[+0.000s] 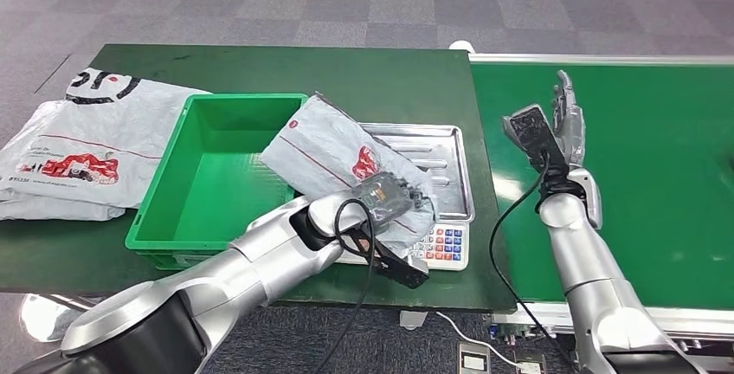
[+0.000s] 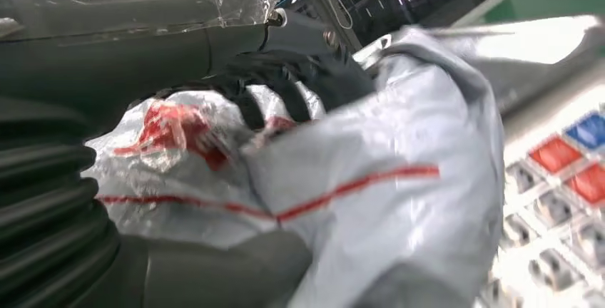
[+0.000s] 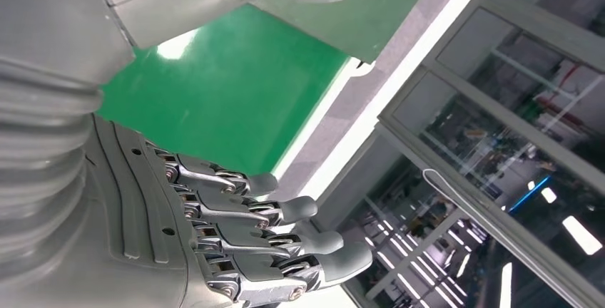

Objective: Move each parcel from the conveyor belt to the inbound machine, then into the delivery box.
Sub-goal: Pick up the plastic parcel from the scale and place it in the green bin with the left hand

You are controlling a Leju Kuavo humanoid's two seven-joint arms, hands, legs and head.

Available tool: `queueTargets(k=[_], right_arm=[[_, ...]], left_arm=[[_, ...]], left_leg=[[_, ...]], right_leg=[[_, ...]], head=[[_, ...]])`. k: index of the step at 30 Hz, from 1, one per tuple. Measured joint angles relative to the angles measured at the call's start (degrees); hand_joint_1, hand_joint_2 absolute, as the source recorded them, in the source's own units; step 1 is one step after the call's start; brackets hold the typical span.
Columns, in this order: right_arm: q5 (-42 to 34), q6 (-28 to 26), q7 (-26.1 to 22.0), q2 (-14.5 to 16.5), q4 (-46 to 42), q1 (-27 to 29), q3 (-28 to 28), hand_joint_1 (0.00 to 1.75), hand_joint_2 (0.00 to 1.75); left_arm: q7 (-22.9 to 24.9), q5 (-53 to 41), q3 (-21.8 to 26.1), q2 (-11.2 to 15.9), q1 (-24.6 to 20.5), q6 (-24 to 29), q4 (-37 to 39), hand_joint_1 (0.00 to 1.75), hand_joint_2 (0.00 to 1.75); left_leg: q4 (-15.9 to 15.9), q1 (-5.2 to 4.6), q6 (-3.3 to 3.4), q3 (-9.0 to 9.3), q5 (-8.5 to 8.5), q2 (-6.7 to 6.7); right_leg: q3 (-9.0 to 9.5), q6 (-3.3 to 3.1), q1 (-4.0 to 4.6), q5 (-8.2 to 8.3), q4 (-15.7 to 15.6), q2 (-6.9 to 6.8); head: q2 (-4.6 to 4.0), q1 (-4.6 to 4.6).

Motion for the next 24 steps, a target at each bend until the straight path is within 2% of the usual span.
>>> queueTargets(k=[15,19,24], right_arm=[[-0.53,2.07,0.04,-1.37,-2.36,0.39,0.0,0.0,1.75],[-0.8,2.2,-0.41,-1.62,-2.36,0.37,0.0,0.0,1.75],[-0.86,2.12,-0.77,-1.73,-2.45,0.63,0.0,0.0,1.75]], left_arm=[[0.31,-1.18,-1.47,0.14,0.04,0.65,0.8,1.75,1.75],[1.61,-1.02,-1.47,0.44,0.21,6.83,0.84,1.75,1.75],[7.25,-1.79,-0.33,0.92,-0.56,20.28,-0.48,1.75,1.75]], left_leg=[[0.01,0.0,0.04,0.04,0.13,0.03],[0.01,0.0,0.03,0.01,0.13,0.03],[0.01,0.0,0.03,-0.06,0.13,0.01]], right_leg=[[0.01,0.06,0.0,0.17,0.0,0.08],[-0.03,0.06,0.01,0.16,0.0,0.08],[-0.07,0.07,-0.01,0.16,0.0,0.06]], head=[[0.0,0.0],[0.0,0.0],[0.0,0.0]])
